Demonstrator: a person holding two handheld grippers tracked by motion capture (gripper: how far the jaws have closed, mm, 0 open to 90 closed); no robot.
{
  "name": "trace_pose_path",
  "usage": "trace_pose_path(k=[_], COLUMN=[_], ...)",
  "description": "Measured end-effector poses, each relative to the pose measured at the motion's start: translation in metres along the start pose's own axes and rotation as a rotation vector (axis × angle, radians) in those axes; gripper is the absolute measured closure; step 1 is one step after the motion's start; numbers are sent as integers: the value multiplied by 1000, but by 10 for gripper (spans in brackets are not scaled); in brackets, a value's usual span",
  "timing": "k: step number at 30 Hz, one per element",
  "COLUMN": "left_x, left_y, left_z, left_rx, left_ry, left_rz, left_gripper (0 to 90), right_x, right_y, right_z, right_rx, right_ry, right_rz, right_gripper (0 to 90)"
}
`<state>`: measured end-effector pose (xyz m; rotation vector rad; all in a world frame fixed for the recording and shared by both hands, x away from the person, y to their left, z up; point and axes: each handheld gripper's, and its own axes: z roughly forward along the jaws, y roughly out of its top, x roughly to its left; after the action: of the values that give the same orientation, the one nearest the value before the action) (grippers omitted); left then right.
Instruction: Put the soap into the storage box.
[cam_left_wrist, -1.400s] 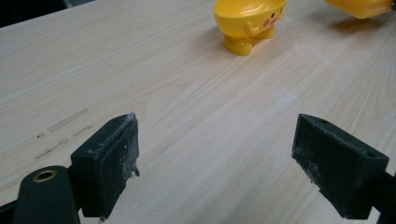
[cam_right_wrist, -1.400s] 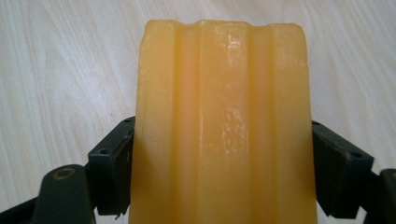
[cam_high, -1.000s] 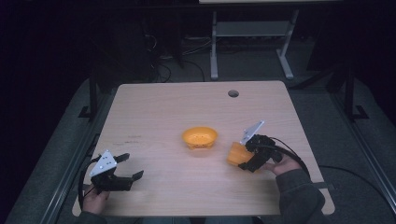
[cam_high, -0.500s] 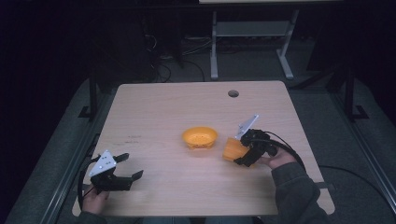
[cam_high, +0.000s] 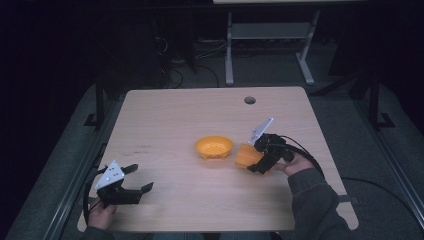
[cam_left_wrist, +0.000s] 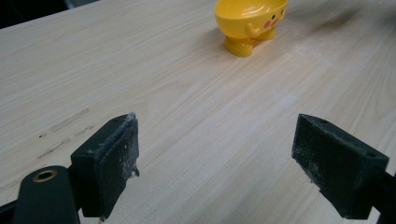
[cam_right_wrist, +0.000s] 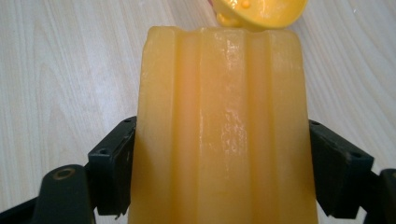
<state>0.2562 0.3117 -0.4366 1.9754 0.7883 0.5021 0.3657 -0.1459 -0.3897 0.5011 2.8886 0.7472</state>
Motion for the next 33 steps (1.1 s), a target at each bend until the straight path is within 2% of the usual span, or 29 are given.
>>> trace_pose_path(k=[10,33], left_x=[0,0], left_y=[0,0], left_z=[0,-1], left_rx=[0,-2], left_ry=[-1,-1], left_rz=[-1,-2], left_gripper=[143,143], right_x=[-2,-9], right_y=[14,42], right_z=[-3,-8], right_rx=[-8,-23], right_ry=[7,15], right_rz=[-32,-69], right_gripper=[205,205])
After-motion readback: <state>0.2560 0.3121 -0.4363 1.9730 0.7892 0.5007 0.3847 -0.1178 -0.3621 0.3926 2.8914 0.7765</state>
